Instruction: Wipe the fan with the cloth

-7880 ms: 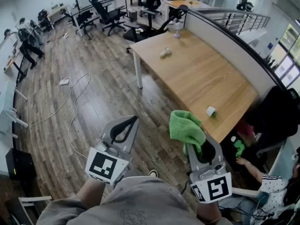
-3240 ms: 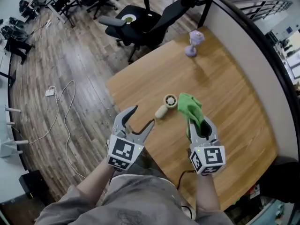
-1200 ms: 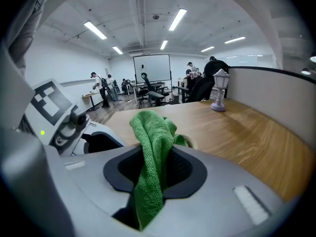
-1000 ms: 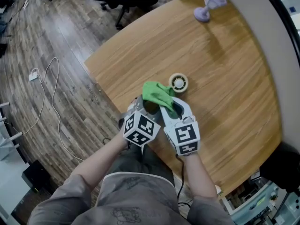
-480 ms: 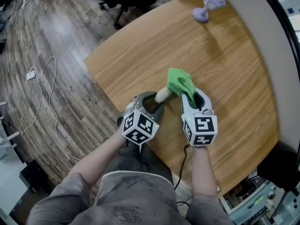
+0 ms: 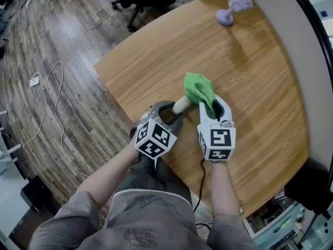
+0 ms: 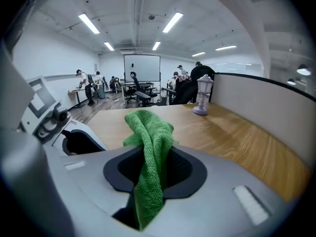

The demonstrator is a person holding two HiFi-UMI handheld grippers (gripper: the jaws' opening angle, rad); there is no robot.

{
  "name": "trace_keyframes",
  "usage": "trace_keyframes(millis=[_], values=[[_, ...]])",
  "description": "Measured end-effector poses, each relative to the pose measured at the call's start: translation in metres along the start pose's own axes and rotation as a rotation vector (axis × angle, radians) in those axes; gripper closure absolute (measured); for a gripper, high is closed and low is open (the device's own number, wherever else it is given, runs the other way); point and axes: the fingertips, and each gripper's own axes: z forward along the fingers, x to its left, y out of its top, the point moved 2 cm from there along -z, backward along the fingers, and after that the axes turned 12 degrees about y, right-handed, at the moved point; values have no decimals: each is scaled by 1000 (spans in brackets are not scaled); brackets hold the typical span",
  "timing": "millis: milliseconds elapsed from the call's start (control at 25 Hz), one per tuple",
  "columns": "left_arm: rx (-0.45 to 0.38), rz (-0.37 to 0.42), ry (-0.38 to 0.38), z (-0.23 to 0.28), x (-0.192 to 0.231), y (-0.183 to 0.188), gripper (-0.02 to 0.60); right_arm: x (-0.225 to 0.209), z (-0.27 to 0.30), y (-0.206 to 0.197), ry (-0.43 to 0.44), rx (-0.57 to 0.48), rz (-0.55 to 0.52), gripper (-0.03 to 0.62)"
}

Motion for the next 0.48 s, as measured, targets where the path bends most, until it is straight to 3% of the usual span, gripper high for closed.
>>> trace_keyframes(millis=[160,320,400,480], values=[[6,-10,-9,1,0,0,413,36,5,-7,133,35,-47,496],[12,-15,-21,0,-1,0,411,70,7,-22,278,149,-86,496],[15,-14,-35,0,-1,0,411,76,6,-26,310,201,-113,496],[15,-2,-45,0,-2,-1,411,68,6,-23,287,219,-145,496]])
